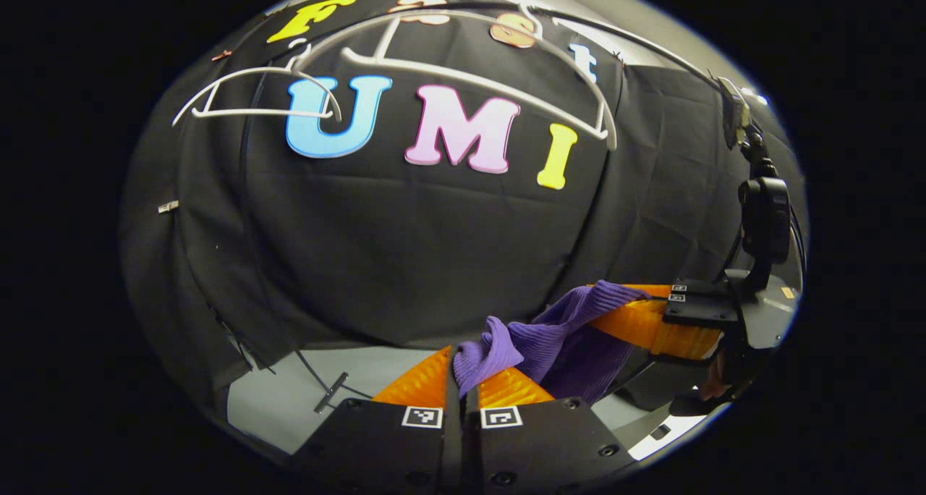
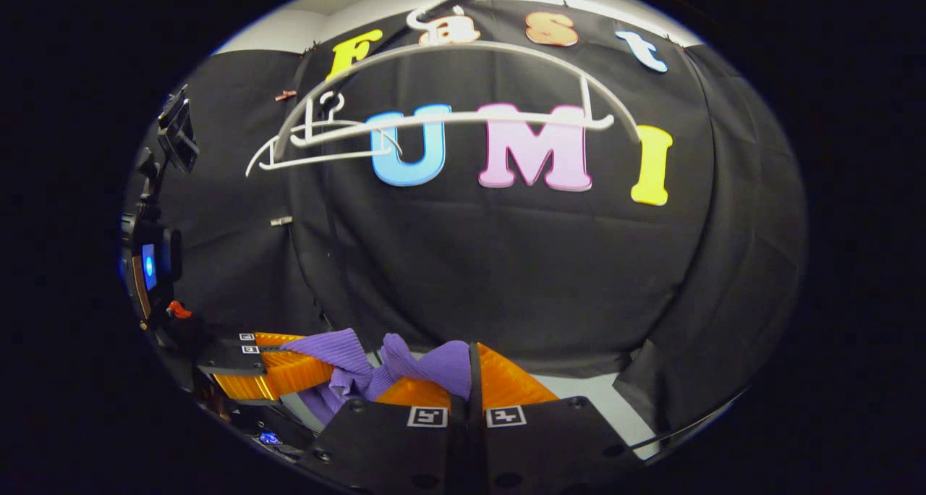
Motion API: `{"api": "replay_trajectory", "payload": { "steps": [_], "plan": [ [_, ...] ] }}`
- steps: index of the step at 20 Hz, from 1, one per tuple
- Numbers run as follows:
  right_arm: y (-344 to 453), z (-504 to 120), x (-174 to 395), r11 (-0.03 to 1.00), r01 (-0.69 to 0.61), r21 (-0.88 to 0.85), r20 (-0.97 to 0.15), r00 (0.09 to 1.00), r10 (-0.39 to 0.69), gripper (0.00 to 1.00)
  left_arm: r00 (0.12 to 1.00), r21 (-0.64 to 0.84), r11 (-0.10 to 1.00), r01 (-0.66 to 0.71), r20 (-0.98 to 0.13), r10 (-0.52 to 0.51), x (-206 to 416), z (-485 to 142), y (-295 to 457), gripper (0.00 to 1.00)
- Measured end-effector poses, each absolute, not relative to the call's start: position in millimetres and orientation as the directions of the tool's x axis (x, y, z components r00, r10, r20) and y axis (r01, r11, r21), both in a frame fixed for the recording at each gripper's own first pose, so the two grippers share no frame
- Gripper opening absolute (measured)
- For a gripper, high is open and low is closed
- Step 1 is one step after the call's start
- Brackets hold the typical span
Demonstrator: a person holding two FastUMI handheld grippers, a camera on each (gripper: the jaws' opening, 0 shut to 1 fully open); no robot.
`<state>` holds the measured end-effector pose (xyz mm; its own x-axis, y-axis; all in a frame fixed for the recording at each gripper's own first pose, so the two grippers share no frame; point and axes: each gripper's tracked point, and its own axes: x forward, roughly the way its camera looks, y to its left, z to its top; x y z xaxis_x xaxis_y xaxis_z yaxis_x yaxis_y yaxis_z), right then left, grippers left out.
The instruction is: Grasp the clothes on the hanger with both hands and then place them into the laundry hamper below.
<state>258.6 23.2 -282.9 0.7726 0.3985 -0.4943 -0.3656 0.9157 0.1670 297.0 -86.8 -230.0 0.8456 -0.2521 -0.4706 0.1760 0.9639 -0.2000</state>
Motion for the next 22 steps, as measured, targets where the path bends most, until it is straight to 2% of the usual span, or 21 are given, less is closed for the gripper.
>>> {"api": "replay_trajectory", "payload": {
  "steps": [9, 10, 12, 19, 21, 22],
  "plan": [
    [7, -438, 204, 0.899, -0.422, 0.119, -0.770, 0.532, 0.352, 0.05, 0.651, -0.203, 0.978, 0.042, -0.737, -0.181, 271, -371, -72, 0.05],
    [7, -448, 198, 0.897, -0.425, 0.123, -0.786, 0.510, 0.349, 0.05, 0.631, -0.206, 0.978, 0.022, -0.756, -0.174, 271, -380, -72, 0.07],
    [1, -459, 188, 0.894, -0.430, 0.128, -0.805, 0.482, 0.347, 0.05, 0.613, -0.210, 0.978, 0.006, -0.771, -0.170, 270, -392, -70, 0.03],
    [-6, -497, 173, 0.891, -0.428, 0.152, -0.852, 0.400, 0.338, 0.06, 0.509, -0.121, 0.992, 0.042, -0.852, -0.126, 262, -437, -85, 0.06],
    [-4, -506, 165, 0.886, -0.429, 0.178, -0.866, 0.359, 0.348, 0.11, 0.482, -0.142, 0.988, 0.055, -0.863, -0.150, 259, -450, -94, 0.07],
    [-7, -512, 167, 0.888, -0.428, 0.170, -0.872, 0.355, 0.338, 0.32, 0.473, -0.138, 0.989, 0.060, -0.868, -0.150, 259, -453, -97, 0.28]
  ]
}}
